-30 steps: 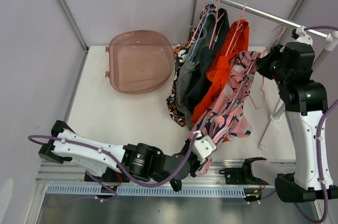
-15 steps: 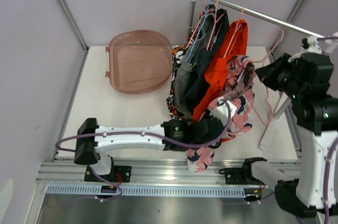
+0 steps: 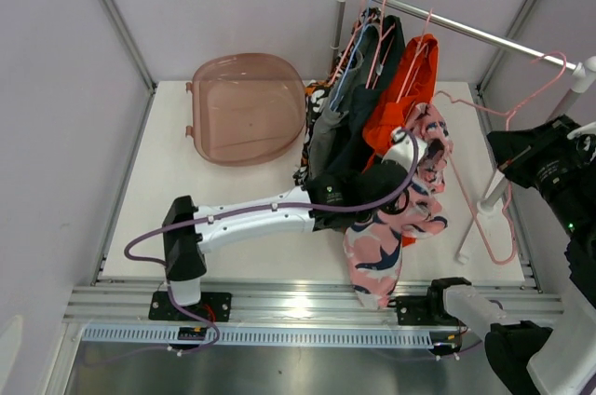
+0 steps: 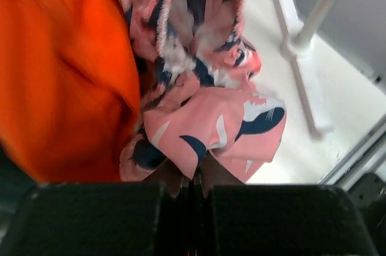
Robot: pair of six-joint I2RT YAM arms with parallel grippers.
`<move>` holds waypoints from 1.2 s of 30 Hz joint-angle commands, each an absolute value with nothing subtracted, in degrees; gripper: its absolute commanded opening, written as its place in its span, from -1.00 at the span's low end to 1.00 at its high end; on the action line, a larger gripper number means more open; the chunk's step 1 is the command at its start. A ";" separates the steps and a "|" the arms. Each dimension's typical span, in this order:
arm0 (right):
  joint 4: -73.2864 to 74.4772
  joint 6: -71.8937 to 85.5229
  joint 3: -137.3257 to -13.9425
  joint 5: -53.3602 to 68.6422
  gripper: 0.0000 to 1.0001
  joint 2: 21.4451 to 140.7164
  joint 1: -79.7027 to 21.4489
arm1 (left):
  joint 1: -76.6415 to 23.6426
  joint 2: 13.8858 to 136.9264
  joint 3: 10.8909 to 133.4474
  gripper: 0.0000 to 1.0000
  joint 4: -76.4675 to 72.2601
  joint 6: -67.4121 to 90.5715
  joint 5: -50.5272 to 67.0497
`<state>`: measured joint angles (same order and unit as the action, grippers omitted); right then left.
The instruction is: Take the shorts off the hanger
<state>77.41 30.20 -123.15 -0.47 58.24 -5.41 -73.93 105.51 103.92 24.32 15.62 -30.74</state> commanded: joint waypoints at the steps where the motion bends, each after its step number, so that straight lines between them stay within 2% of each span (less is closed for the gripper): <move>1: 81.92 26.46 -123.85 -8.69 -1.00 61.08 -5.36 | -75.49 98.90 95.89 -1.00 24.61 20.82 -27.69; 2: 79.74 24.89 -122.79 -12.09 -1.00 61.26 -5.36 | -77.06 96.88 88.58 -1.00 22.26 21.53 -27.25; 4: 77.27 23.74 -120.25 -16.23 -1.00 61.78 -5.36 | -79.44 91.70 82.66 -1.00 22.06 23.19 -28.12; 8: 72.00 21.28 -119.53 -21.88 -1.00 64.33 -5.36 | -87.42 86.41 79.72 -1.00 27.92 26.53 -33.56; 17: 61.35 19.60 -119.44 -27.16 -1.00 70.04 -5.01 | -95.79 70.60 68.74 -1.00 34.88 37.61 -38.93; 22: 54.69 17.93 -114.53 -28.13 -1.00 71.63 -2.99 | -98.70 66.54 68.55 -1.00 44.44 43.06 -43.84; 31: 46.85 19.51 -99.77 -19.18 -1.00 68.57 5.53 | -99.58 58.98 69.43 -1.00 50.27 46.58 -46.49; 36: 45.44 21.27 -91.59 -15.30 -1.00 63.55 6.06 | -99.58 60.38 76.98 -1.00 58.61 46.50 -51.32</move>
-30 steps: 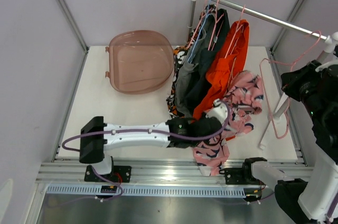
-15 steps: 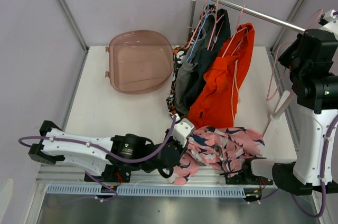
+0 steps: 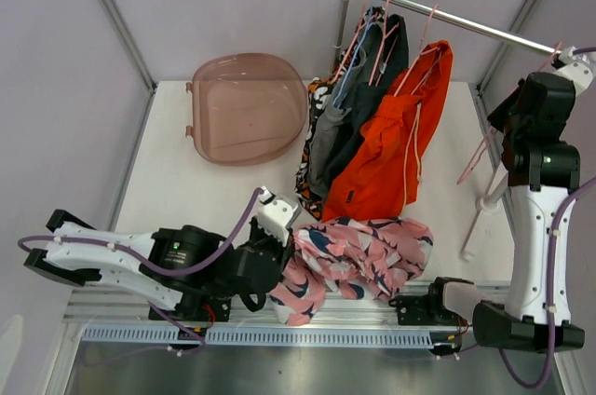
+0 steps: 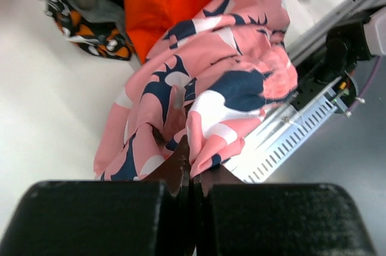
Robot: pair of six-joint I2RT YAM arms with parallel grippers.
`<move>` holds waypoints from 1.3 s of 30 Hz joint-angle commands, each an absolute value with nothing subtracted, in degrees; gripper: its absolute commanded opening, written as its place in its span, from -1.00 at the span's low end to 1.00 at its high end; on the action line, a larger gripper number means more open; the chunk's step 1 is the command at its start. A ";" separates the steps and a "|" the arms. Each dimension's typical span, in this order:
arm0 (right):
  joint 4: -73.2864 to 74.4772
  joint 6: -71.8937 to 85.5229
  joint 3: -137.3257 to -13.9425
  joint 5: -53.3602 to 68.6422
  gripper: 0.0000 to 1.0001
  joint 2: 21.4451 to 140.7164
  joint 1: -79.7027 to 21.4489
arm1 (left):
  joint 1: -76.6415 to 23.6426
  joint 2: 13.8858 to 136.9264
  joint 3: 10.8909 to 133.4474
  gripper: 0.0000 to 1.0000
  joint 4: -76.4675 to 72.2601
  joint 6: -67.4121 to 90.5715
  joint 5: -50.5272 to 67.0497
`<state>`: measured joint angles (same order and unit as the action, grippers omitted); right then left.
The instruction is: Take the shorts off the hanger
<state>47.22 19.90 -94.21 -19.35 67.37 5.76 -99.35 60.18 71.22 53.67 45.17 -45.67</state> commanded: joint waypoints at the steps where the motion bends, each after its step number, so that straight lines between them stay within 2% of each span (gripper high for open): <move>1: 45.35 21.44 -90.62 -14.86 -1.00 62.15 6.06 | -99.58 60.82 77.86 -1.00 59.93 46.41 -52.46; 6: 44.91 21.62 -85.09 -12.49 -1.00 58.28 6.06 | -95.81 60.21 87.16 -1.00 61.61 39.83 -54.06; 8: 44.74 21.27 -84.20 -12.13 -0.76 57.05 6.06 | -91.42 60.29 88.94 -1.00 61.79 36.06 -53.18; 9: 44.91 20.92 -83.68 -12.04 -0.12 56.78 6.06 | -89.93 60.38 92.08 -1.00 61.70 34.56 -53.00; 11: 45.00 20.66 -83.06 -12.04 0.93 55.90 6.06 | -86.06 60.99 95.00 -1.00 61.52 29.30 -53.43; 12: 45.00 20.65 -82.80 -11.87 0.99 55.64 6.06 | -84.57 61.95 98.14 -1.00 61.61 27.53 -53.70; 18: 45.96 21.44 -82.79 -10.73 0.99 52.83 6.06 | -72.53 66.35 114.95 -1.00 56.96 10.83 -52.91; 19: 46.14 21.71 -82.71 -10.46 0.99 52.13 6.06 | -68.07 67.84 119.22 -1.00 55.74 8.64 -52.04; 23: 47.02 23.55 -82.70 -8.88 0.99 48.52 6.06 | -53.47 74.07 127.06 -1.00 50.72 1.77 -40.12; 24: 47.37 23.73 -82.88 -8.53 0.99 47.73 6.06 | -48.22 75.74 128.22 -1.00 50.45 1.84 -38.16; 30: 48.43 25.92 -83.15 -3.87 0.99 43.34 6.06 | -32.90 89.54 141.49 -1.00 44.58 4.74 -28.13; 33: 49.04 26.28 -81.75 -1.41 0.99 41.75 6.06 | -28.06 94.82 146.32 -1.00 37.92 5.54 -24.45; 39: 47.47 28.64 -75.08 -0.62 0.99 35.87 4.39 | -22.16 102.19 146.51 -1.00 21.48 6.06 -20.58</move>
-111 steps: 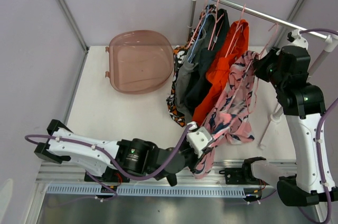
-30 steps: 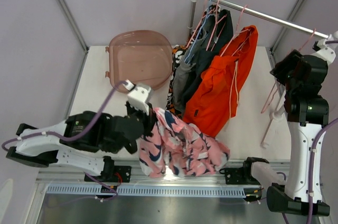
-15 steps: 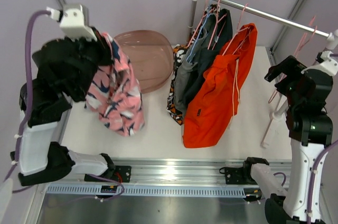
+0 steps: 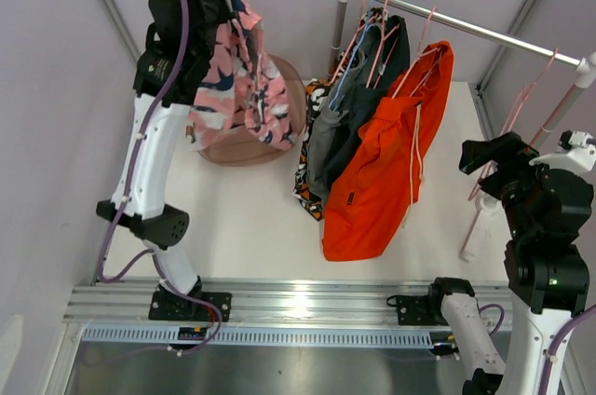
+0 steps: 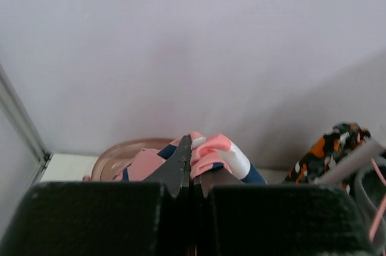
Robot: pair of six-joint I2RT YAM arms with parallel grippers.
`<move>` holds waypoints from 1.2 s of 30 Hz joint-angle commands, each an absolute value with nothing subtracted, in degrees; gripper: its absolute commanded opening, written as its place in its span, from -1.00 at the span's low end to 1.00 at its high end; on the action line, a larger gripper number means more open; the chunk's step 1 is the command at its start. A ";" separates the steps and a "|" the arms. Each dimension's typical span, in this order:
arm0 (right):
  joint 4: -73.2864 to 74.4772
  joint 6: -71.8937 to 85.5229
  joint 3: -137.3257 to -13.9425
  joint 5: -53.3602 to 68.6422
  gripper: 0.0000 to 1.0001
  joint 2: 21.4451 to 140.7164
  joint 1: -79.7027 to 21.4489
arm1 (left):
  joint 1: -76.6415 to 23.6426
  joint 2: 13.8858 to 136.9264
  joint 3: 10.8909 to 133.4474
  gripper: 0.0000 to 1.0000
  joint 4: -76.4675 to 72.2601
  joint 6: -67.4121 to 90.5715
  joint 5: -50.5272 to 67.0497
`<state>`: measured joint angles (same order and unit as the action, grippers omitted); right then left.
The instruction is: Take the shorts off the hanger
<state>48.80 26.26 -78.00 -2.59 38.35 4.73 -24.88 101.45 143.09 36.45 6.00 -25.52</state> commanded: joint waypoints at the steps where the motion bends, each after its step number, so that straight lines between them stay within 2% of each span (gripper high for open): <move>1: 46.85 28.91 -74.10 1.12 0.99 35.08 4.39 | -21.71 103.61 147.12 -1.00 19.88 5.11 -20.65; 9: 48.25 28.48 -73.12 0.53 0.99 31.73 3.96 | -16.96 111.79 143.80 -1.00 17.93 8.53 -21.01; 10: 48.60 28.48 -73.65 0.09 0.99 31.55 3.69 | -17.05 112.14 141.79 -0.94 18.02 8.44 -20.66; 11: 48.78 28.56 -74.00 0.09 0.99 31.47 3.69 | -17.05 112.06 139.59 -0.74 18.28 8.44 -20.74; 12: 48.95 28.56 -74.70 -0.26 0.99 31.46 3.69 | -17.05 111.97 138.53 -0.35 18.80 8.87 -21.00; 13: 49.13 28.74 -75.49 -2.00 0.99 31.55 3.69 | -16.96 111.54 137.47 0.70 19.59 9.92 -21.01; 14: 49.57 28.83 -77.41 -2.46 0.99 31.55 3.69 | -16.96 111.19 135.11 0.98 21.95 10.54 -20.22; 17: 50.10 29.00 -81.89 -3.60 0.99 32.25 3.78 | -17.05 107.95 131.51 0.98 25.74 14.41 -19.08; 21: 47.29 29.44 -84.72 -0.62 0.99 34.71 4.13 | -19.77 97.15 116.33 0.98 23.66 15.30 -15.74; 24: 41.59 31.89 -84.46 7.98 0.99 38.13 4.48 | -24.42 86.25 101.06 0.98 20.41 13.28 -16.78; 29: 32.53 35.24 -84.46 16.43 0.92 48.31 4.40 | -31.10 70.60 85.01 0.98 19.60 13.18 -16.88; 32: 28.83 35.16 -85.34 16.18 0.91 54.72 2.21 | -31.81 61.02 72.72 0.99 21.18 16.08 -14.86; 36: 28.48 31.30 -90.60 7.77 0.90 63.16 -5.96 | -31.90 51.78 64.88 0.98 25.48 17.31 -15.55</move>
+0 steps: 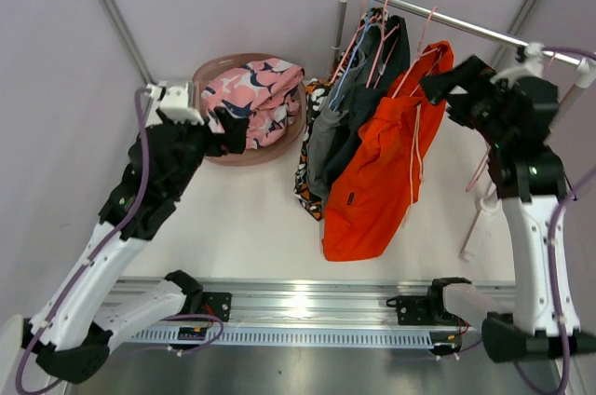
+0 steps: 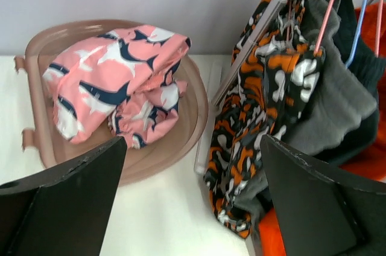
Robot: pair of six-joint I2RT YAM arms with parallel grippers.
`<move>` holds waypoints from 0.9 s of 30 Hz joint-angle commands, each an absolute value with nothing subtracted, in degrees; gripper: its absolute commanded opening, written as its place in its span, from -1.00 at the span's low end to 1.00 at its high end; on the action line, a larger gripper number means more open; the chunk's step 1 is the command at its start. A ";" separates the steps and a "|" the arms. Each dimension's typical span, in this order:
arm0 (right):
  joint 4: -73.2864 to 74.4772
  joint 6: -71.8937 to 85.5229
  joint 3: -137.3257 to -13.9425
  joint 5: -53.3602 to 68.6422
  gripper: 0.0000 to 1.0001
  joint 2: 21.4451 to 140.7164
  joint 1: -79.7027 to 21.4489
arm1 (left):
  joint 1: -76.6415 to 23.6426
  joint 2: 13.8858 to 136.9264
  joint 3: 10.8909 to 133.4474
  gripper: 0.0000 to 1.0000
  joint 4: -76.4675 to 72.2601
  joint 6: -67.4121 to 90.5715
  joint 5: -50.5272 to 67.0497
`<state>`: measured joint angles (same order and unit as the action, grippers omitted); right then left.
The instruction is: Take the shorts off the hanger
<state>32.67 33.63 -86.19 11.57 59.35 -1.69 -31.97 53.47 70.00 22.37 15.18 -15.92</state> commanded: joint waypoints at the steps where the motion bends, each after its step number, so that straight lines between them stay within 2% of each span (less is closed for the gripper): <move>1: 28.82 30.42 -91.75 5.82 0.90 64.76 -9.37 | -31.99 49.24 64.17 0.98 26.71 17.40 -15.64; 9: 25.49 29.53 -95.98 -2.17 0.86 75.14 -14.32 | -31.90 40.44 58.45 0.98 33.65 16.79 -15.38; 17: 23.56 29.71 -94.31 -7.38 0.58 79.01 -15.47 | -31.99 37.09 56.96 0.98 36.30 15.73 -15.12; 21: 22.41 29.97 -92.99 -7.65 -0.08 79.45 -15.56 | -31.99 36.30 56.43 0.98 36.39 15.73 -14.94; 23: 22.67 29.97 -93.16 -7.82 -0.48 79.54 -15.56 | -31.91 36.21 55.99 0.98 36.12 15.82 -14.51; 24: 22.85 29.97 -93.16 -8.26 -0.82 79.19 -15.56 | -31.99 36.30 55.99 0.99 35.69 15.73 -14.07; 25: 23.03 29.88 -93.16 -8.44 -0.94 78.84 -15.56 | -31.99 36.39 55.90 0.99 35.51 15.73 -13.54; 27: 23.46 29.45 -93.34 -9.31 -1.00 78.14 -15.56 | -31.99 36.91 56.86 0.98 34.02 15.21 -9.60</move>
<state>25.74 30.61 -92.66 -7.09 79.61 -15.31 -31.99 36.45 56.10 36.34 16.38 -14.50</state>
